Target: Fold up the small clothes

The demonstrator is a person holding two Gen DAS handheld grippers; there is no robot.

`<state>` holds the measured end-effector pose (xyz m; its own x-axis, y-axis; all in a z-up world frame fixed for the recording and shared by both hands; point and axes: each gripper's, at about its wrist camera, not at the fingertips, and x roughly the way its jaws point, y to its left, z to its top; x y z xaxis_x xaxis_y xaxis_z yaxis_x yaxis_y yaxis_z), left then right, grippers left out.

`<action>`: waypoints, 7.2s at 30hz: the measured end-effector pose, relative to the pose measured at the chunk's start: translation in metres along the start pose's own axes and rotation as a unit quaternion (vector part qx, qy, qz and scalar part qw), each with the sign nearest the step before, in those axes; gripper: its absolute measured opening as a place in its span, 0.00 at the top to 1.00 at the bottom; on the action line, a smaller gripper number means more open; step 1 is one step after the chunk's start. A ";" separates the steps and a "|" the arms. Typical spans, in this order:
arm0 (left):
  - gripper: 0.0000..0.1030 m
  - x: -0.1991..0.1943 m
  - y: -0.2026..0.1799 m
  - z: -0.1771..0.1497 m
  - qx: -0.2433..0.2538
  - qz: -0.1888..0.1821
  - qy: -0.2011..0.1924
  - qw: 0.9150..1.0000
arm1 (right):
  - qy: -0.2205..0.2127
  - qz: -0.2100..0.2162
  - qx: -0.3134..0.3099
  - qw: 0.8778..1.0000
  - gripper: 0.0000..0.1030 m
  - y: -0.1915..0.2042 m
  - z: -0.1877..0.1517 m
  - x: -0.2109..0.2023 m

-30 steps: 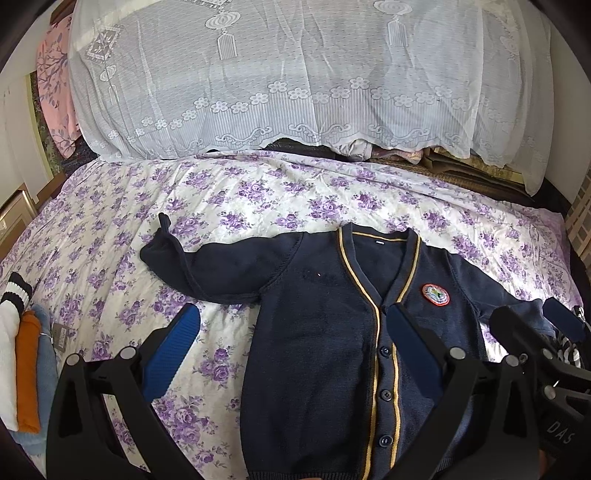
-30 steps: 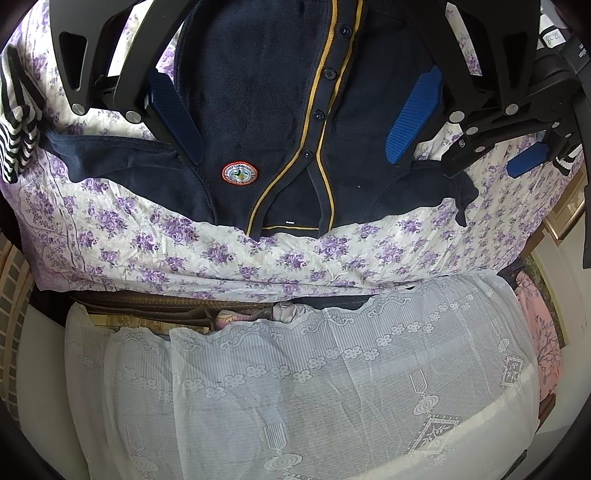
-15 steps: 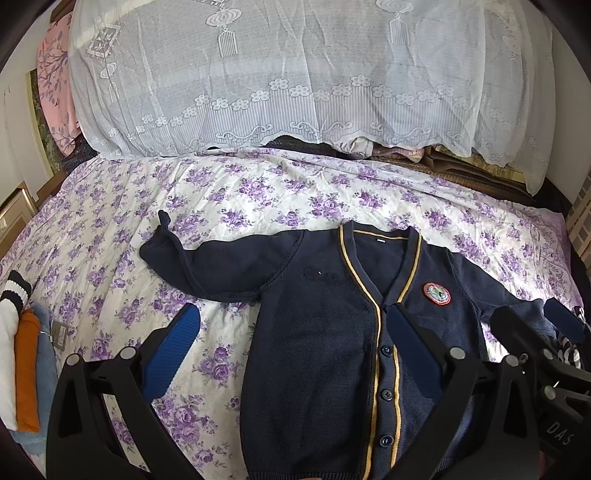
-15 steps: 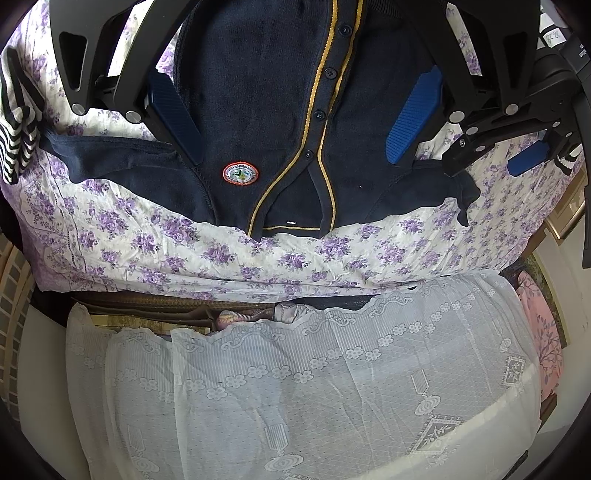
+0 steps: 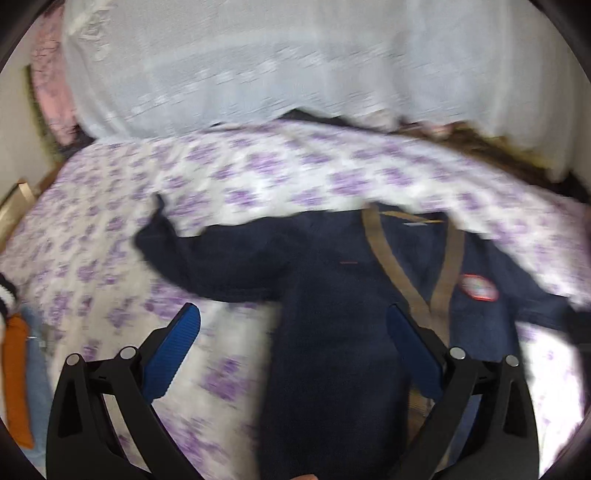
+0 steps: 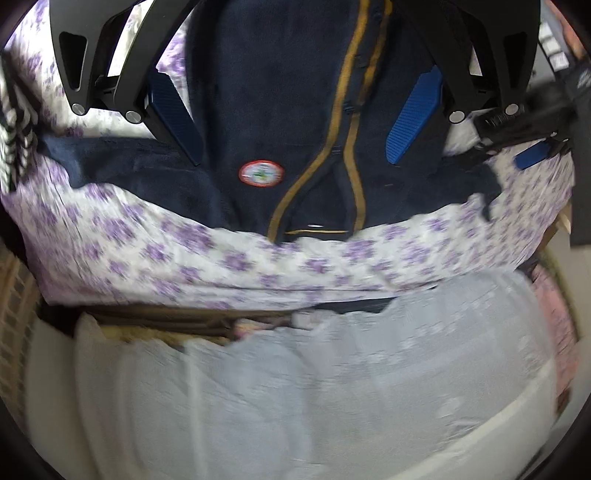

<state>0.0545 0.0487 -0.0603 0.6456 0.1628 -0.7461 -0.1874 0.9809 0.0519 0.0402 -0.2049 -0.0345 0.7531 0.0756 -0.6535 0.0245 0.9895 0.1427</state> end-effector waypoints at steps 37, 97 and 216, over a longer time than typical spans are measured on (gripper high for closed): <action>0.17 0.085 0.224 -0.013 -0.206 0.090 0.042 0.973 | 0.083 -0.076 0.130 0.985 0.03 -0.146 -0.082 0.079; 0.11 0.046 0.030 -0.021 0.061 -0.001 -0.038 0.997 | -0.041 -0.025 0.265 0.963 0.59 -0.271 -0.040 0.034; 0.04 0.144 0.024 0.037 -0.061 -0.045 0.062 0.995 | 0.100 0.127 -0.057 0.985 0.75 0.116 -0.014 0.192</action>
<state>0.1708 0.0996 -0.1419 0.5697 0.0528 -0.8202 -0.2257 0.9696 -0.0944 0.1785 -0.0736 -0.1534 0.5815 0.3332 -0.7422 -0.2298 0.9424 0.2430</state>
